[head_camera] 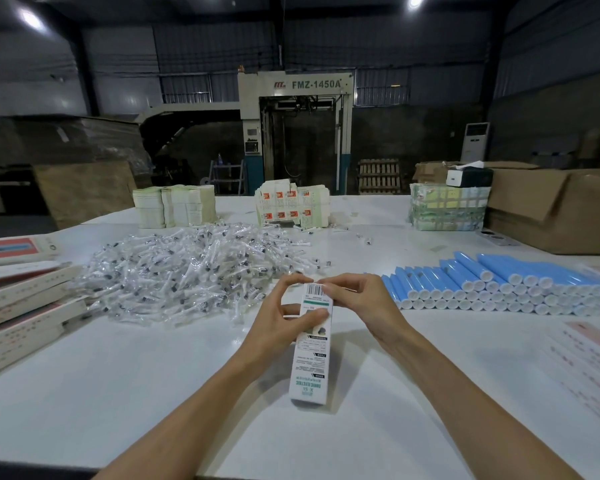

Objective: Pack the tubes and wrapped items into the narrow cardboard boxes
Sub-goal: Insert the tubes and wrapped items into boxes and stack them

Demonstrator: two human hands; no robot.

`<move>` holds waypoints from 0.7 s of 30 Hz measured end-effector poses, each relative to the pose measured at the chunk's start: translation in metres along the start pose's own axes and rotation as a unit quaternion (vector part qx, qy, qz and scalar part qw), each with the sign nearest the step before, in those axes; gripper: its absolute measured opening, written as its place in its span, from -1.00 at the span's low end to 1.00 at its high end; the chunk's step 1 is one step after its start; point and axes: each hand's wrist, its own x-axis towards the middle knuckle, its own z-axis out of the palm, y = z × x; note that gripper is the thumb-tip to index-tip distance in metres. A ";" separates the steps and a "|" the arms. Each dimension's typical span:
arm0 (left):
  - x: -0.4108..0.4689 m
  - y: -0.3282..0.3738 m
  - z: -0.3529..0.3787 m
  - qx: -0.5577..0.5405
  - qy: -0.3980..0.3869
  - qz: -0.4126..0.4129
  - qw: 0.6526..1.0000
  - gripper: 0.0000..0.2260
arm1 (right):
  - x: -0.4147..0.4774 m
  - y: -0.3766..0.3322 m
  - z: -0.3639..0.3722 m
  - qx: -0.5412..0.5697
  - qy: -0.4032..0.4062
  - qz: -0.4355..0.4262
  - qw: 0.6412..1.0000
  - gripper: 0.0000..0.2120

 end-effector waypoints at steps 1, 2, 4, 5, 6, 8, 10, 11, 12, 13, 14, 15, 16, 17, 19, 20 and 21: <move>0.000 -0.002 0.000 -0.007 0.004 -0.002 1.000 -0.47 | 0.000 0.002 0.002 0.013 -0.006 0.006 1.000 -0.85; 0.000 -0.003 0.000 -0.016 0.009 -0.006 1.000 -0.47 | 0.000 0.004 0.003 0.036 -0.016 0.012 0.999 -0.83; 0.001 -0.005 0.001 -0.045 0.025 -0.020 0.998 -0.46 | -0.001 0.007 0.010 0.107 -0.021 0.033 0.994 -0.74; 0.002 -0.005 0.001 -0.065 0.036 -0.026 0.997 -0.44 | -0.001 0.008 0.013 0.147 -0.007 0.055 0.987 -0.69; 0.003 -0.005 0.000 -0.085 0.048 -0.028 0.995 -0.42 | -0.003 0.008 0.017 0.179 0.009 0.083 0.980 -0.66; 0.006 -0.005 -0.003 -0.111 0.072 -0.022 0.991 -0.40 | -0.008 0.007 0.025 0.171 0.008 0.133 0.976 -0.63; 0.008 -0.007 -0.009 -0.134 0.093 -0.022 0.986 -0.39 | -0.016 0.008 0.029 0.121 -0.017 0.181 0.976 -0.59; 0.009 -0.007 -0.011 -0.151 0.097 -0.023 0.983 -0.39 | -0.021 0.008 0.029 0.109 -0.032 0.202 0.973 -0.56; 0.010 -0.008 -0.012 -0.168 0.096 -0.022 0.981 -0.41 | -0.025 0.008 0.028 0.113 -0.055 0.212 0.969 -0.54; 0.010 -0.009 -0.012 -0.181 0.092 -0.020 0.979 -0.42 | -0.029 0.007 0.027 0.128 -0.086 0.208 0.966 -0.53; 0.011 -0.009 -0.012 -0.186 0.086 -0.017 0.979 -0.43 | -0.033 0.006 0.025 0.147 -0.113 0.198 0.963 -0.54; 0.011 -0.008 -0.011 -0.186 0.077 -0.015 0.979 -0.43 | -0.037 0.003 0.023 0.163 -0.123 0.187 0.961 -0.57; 0.010 -0.007 -0.009 -0.183 0.067 -0.014 0.981 -0.41 | -0.041 -0.001 0.022 0.171 -0.119 0.181 0.961 -0.59; 0.010 -0.006 -0.007 -0.177 0.055 -0.015 0.983 -0.38 | -0.046 -0.004 0.022 0.165 -0.107 0.178 0.964 -0.60; 0.009 -0.006 -0.001 -0.148 0.029 -0.014 0.988 -0.37 | -0.056 -0.010 0.018 0.109 -0.071 0.164 0.978 -0.61; 0.008 -0.006 0.002 -0.123 0.016 -0.009 0.992 -0.40 | -0.062 -0.014 0.013 0.059 -0.048 0.148 0.986 -0.62; 0.008 -0.008 0.004 -0.093 0.008 -0.003 0.996 -0.44 | -0.068 -0.018 0.005 0.004 -0.020 0.129 0.991 -0.63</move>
